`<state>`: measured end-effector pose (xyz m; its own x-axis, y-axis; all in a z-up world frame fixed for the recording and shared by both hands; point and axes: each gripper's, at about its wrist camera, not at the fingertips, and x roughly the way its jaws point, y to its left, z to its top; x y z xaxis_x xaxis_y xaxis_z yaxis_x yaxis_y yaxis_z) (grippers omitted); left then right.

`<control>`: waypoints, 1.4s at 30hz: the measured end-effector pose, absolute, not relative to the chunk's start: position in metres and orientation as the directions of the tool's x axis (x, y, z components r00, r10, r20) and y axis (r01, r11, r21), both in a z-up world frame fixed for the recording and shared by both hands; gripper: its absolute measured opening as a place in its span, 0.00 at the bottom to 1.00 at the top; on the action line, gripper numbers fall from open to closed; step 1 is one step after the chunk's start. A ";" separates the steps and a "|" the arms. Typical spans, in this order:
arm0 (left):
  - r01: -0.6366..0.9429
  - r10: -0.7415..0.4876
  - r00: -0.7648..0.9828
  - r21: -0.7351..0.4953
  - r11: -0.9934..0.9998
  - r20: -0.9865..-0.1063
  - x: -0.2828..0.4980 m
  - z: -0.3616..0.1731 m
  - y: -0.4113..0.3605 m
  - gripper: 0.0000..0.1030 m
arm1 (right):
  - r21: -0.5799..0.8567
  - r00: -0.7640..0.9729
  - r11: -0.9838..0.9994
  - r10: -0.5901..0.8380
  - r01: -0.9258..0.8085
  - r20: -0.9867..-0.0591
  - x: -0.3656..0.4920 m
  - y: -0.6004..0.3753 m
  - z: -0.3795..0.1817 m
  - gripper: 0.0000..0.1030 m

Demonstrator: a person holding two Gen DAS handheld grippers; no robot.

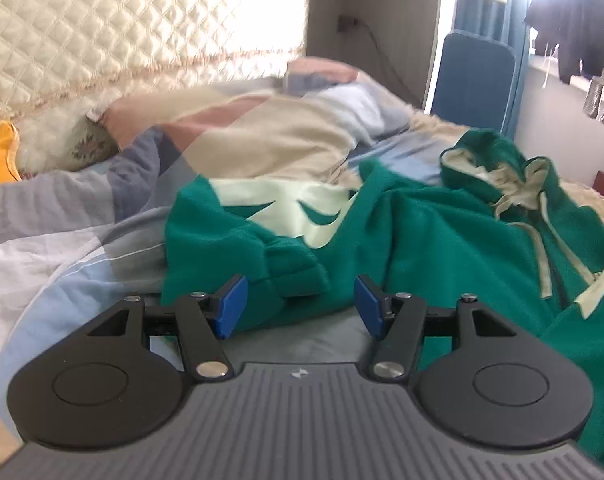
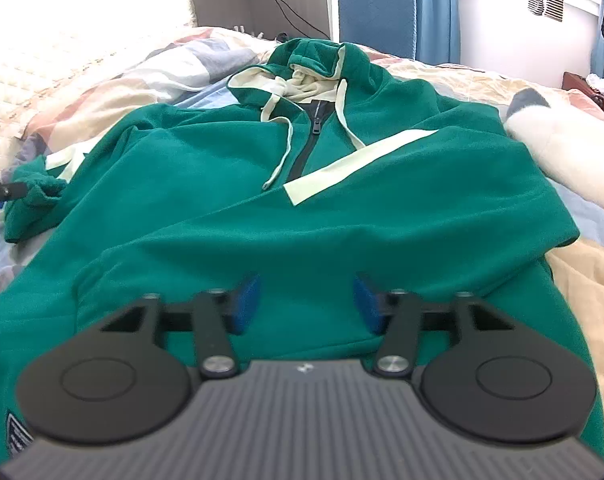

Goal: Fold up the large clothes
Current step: 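Grasp the other sleeve cuff with the left gripper, then lift the sleeve with the left gripper and fold it across the body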

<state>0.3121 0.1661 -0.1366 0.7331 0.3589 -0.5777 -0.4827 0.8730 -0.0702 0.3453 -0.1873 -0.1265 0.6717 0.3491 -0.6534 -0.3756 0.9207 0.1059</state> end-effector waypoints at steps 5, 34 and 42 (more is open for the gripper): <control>-0.481 0.387 0.710 -0.005 0.877 -0.588 0.334 -0.147 0.175 0.64 | 0.137 0.651 0.915 0.369 -0.379 -0.663 0.355 -0.188 -0.132 0.82; -0.239 0.382 0.883 0.438 0.866 -0.272 0.389 0.089 -0.011 0.49 | 0.367 0.747 0.884 0.449 -0.290 -0.491 0.332 -0.268 -0.087 0.82; 0.050 0.102 0.908 0.346 0.937 -0.406 0.420 0.059 -0.148 0.49 | 0.438 0.776 0.872 0.428 -0.219 -0.463 0.323 -0.309 -0.091 0.82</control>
<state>0.4197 -0.1480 0.0594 0.9080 0.1018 -0.4065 0.0499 0.9368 0.3462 0.3225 -0.3086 -0.0912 0.7760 0.4278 -0.4635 -0.2190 0.8719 0.4380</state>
